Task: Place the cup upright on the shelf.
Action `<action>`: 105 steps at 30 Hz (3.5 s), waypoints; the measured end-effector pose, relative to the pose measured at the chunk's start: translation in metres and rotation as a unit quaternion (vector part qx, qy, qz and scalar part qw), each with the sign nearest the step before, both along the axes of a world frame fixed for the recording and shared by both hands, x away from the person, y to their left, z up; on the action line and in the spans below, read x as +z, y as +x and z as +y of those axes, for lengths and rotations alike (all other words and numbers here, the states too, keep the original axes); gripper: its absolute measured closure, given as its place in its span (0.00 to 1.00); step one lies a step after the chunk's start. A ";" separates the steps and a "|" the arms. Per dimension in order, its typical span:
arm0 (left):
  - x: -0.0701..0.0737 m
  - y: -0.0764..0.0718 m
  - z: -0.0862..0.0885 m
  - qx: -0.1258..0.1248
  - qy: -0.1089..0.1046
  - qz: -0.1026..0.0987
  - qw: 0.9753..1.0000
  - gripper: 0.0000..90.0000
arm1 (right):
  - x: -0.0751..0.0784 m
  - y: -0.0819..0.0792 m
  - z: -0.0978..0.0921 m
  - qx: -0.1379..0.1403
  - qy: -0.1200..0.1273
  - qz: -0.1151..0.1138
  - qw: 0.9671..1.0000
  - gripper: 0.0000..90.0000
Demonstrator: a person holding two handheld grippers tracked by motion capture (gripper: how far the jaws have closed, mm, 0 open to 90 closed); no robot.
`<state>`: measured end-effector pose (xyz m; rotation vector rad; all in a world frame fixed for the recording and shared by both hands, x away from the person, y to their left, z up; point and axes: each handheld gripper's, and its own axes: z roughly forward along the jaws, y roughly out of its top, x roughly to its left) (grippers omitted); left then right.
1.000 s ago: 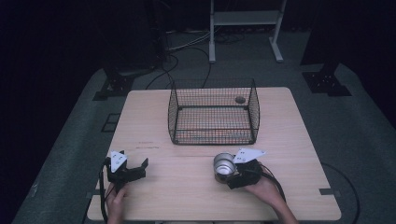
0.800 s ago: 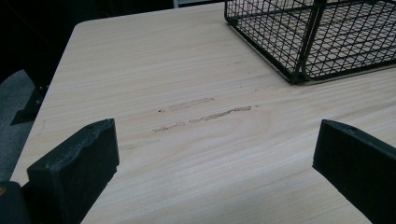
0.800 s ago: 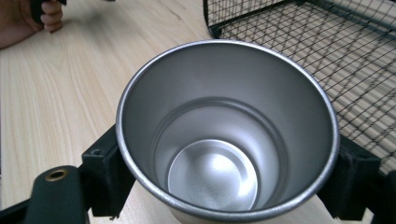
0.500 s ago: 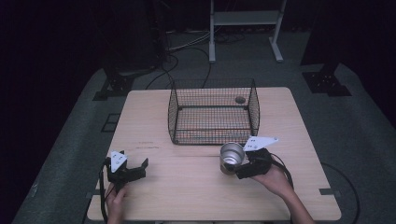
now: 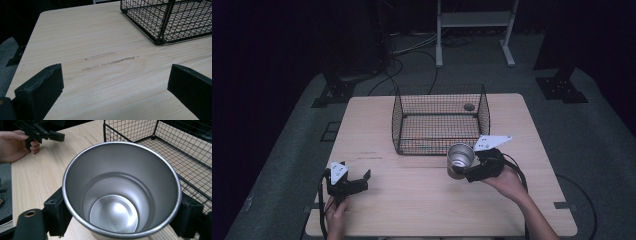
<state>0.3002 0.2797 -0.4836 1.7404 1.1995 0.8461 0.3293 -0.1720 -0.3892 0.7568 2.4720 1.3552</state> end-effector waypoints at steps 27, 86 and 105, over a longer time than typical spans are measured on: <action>0.000 0.000 0.000 0.000 -0.001 -0.001 1.000 0.00 | 0.041 0.023 0.010 0.016 -0.004 -0.010 1.000 0.20; 0.000 0.000 0.002 0.000 -0.008 -0.005 1.000 0.00 | 0.079 0.113 0.053 0.009 -0.032 0.011 0.999 0.20; 0.000 0.000 0.003 0.002 -0.016 -0.006 1.000 0.00 | 0.086 0.146 0.069 0.002 -0.053 0.025 0.998 0.20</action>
